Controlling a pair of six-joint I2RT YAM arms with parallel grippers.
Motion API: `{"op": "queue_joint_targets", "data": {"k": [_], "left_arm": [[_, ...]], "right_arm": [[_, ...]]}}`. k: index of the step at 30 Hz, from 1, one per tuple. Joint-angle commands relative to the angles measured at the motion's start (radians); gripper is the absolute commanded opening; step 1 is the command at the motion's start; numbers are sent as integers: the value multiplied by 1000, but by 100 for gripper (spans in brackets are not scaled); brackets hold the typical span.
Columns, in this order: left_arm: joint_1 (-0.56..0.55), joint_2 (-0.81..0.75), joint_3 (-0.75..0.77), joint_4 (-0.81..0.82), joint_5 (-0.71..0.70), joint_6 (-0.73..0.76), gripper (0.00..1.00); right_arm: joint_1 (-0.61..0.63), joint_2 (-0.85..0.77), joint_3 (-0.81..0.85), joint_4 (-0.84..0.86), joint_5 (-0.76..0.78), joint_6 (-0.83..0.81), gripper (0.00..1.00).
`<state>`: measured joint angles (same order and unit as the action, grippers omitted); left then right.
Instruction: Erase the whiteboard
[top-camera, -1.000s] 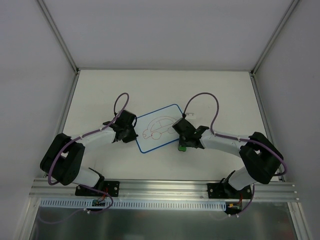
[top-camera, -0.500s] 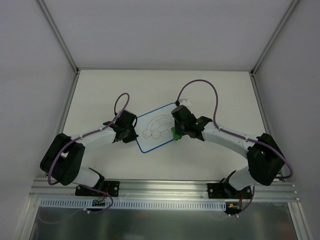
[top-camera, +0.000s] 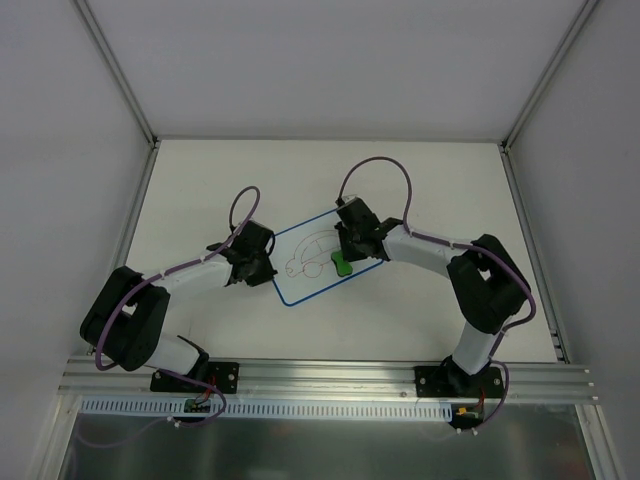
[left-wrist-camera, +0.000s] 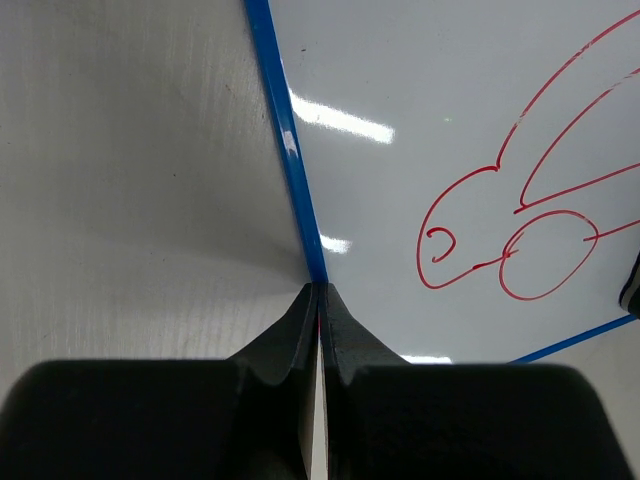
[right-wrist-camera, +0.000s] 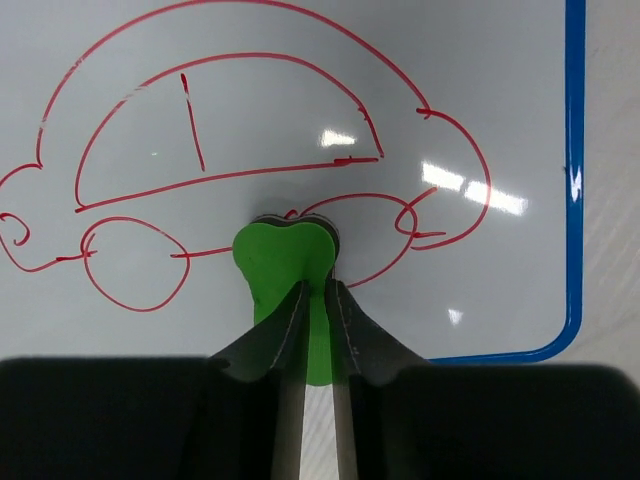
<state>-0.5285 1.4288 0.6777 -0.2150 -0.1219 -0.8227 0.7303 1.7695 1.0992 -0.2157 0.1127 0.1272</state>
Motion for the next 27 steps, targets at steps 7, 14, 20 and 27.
{"op": "queue_joint_targets", "data": {"k": [7, 14, 20, 27], "left_arm": [[-27, 28, -27, -116, 10, 27, 0], [-31, 28, -27, -115, 7, 27, 0], [-31, 30, -30, -115, 4, 28, 0], [-33, 30, -30, -115, 4, 27, 0]], "right_arm": [[-17, -67, -1, 16, -36, -63, 58], [7, -55, 4, 25, -85, -87, 63], [21, -22, 11, 22, -102, -135, 64], [38, 18, 27, 9, -87, -164, 58]]}}
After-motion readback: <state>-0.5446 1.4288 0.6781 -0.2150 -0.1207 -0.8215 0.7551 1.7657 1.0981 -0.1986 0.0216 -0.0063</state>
